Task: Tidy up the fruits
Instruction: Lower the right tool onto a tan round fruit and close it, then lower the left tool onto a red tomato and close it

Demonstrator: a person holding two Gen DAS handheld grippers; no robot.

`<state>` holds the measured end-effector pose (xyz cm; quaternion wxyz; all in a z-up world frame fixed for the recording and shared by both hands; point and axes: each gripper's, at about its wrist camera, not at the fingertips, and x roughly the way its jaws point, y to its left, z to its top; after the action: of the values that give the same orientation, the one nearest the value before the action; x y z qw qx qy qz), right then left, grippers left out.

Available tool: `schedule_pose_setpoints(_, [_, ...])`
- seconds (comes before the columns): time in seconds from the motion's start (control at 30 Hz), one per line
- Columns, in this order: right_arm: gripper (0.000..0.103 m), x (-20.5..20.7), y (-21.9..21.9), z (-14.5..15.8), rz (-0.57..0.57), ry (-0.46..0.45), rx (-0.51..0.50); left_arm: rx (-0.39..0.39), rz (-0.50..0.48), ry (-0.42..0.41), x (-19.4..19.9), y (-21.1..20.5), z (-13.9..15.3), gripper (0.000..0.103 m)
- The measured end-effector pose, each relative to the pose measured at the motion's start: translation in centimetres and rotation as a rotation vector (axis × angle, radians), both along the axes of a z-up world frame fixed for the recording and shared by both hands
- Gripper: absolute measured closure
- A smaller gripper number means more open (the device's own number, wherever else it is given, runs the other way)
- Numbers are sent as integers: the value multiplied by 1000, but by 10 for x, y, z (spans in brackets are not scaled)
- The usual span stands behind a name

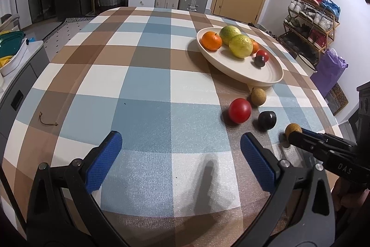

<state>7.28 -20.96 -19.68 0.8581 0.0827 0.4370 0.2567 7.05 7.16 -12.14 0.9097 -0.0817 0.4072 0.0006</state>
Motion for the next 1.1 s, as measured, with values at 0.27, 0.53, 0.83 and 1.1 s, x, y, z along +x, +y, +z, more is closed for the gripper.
schedule_pose_setpoints(0.27, [76, -4, -3, 4, -5, -24, 21, 7, 1, 3, 0, -1, 0, 1])
schedule_pose_setpoints(0.53, [76, -10, -5, 9, 3, -50, 43, 13, -21, 11, 1, -6, 0, 1])
schedule_pose_setpoints(0.83, [76, -10, -13, 11, 3, -61, 95, 5, -58, 3, 16, -18, 6, 1])
schedule_pose_setpoints(1.1, [76, -10, -21, 10, -20, -52, 141, 16, -75, 16, 36, -31, 4, 1])
